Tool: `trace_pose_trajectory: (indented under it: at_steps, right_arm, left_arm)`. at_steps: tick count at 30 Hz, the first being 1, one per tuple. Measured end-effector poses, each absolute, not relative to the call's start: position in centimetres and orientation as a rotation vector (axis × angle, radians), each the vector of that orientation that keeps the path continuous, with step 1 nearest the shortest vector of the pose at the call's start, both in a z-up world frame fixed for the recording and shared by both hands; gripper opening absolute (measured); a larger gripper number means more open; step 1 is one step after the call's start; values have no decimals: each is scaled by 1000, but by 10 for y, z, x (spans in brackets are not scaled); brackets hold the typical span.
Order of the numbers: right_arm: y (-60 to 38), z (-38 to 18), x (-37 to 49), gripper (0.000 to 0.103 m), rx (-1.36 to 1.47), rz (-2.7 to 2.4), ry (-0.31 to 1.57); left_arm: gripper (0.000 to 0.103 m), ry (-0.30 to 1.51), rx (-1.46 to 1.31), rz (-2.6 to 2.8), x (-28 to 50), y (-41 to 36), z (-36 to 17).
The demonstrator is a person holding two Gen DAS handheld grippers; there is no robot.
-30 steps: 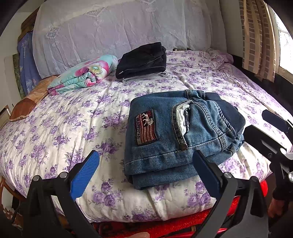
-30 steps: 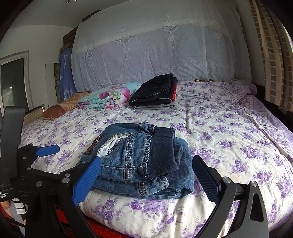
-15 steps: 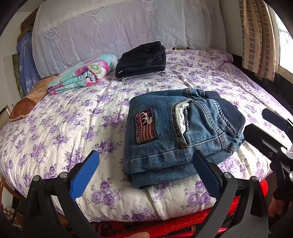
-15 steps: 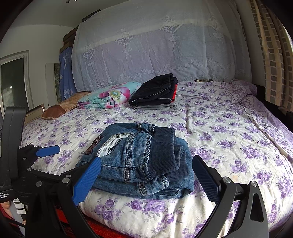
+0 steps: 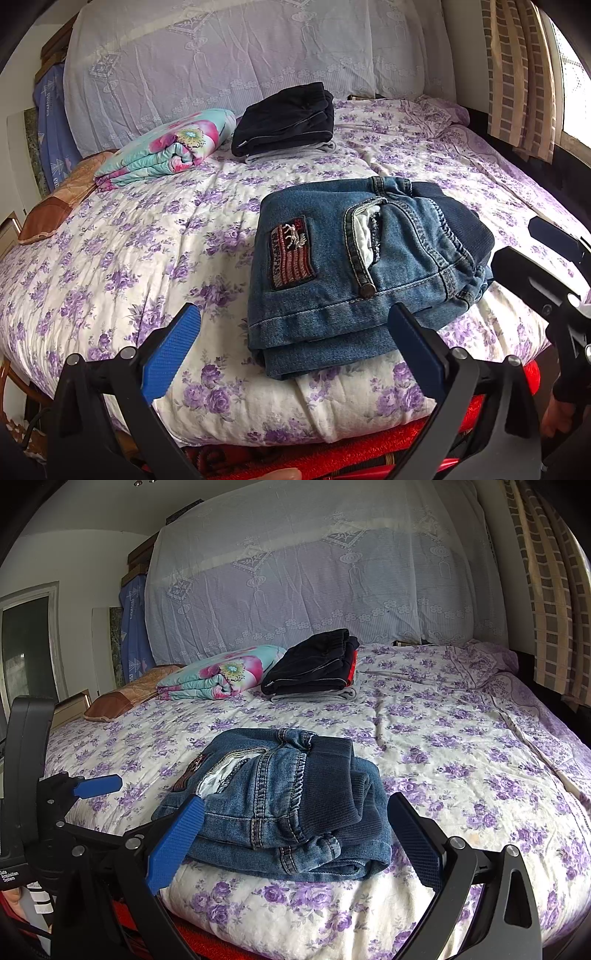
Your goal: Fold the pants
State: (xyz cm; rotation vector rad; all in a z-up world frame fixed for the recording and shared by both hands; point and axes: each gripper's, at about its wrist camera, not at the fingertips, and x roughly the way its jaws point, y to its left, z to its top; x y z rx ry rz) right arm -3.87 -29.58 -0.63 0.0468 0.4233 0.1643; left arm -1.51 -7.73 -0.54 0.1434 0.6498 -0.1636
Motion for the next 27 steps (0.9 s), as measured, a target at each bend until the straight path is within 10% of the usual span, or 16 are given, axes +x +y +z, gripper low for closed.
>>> trace_pose_trajectory:
  at_steps: [27]
  right_arm:
    - [-295,-7,-39,100,48,164,425]
  left_arm:
    - [99,644,148,-145,-15,-74,-5]
